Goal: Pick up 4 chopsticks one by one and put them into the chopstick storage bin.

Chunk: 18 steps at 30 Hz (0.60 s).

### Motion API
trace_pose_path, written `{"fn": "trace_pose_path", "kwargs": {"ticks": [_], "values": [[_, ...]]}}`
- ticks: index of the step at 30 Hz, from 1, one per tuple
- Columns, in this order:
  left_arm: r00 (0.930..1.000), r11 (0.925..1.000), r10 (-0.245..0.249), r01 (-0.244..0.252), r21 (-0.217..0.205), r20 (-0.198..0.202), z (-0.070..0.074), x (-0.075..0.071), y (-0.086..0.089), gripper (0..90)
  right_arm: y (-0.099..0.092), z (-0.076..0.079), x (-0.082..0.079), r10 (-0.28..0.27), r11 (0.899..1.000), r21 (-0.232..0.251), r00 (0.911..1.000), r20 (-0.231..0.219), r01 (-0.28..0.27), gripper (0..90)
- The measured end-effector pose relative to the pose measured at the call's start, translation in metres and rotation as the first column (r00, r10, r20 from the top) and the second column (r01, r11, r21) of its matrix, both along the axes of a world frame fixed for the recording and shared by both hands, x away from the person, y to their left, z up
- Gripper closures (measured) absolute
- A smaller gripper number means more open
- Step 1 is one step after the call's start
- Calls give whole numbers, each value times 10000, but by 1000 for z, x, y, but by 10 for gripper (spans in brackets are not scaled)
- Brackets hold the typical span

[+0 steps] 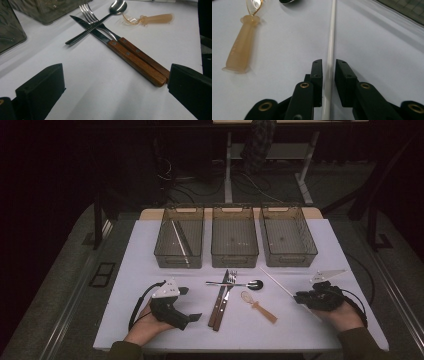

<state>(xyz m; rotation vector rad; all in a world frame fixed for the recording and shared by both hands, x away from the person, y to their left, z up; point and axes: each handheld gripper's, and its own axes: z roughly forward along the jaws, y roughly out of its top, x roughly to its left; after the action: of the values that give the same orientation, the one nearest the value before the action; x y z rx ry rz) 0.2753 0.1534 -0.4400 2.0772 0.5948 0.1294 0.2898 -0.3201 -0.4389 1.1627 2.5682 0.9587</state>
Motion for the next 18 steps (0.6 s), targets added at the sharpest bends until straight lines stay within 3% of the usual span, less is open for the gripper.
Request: {"fn": "trace_pose_path", "kwargs": {"ticks": [12, 18], "values": [[10000, 10000, -24, 24, 92, -32, -1, 0, -1, 0, 10, -1, -4, -34, 9959, -899, 10000, 75, 41, 789], [10000, 9999, -33, 33, 122, -30, -1, 0, -2, 0, 10, -1, -3, 3, 9949, -1007, 9998, 174, 15, 831]]}}
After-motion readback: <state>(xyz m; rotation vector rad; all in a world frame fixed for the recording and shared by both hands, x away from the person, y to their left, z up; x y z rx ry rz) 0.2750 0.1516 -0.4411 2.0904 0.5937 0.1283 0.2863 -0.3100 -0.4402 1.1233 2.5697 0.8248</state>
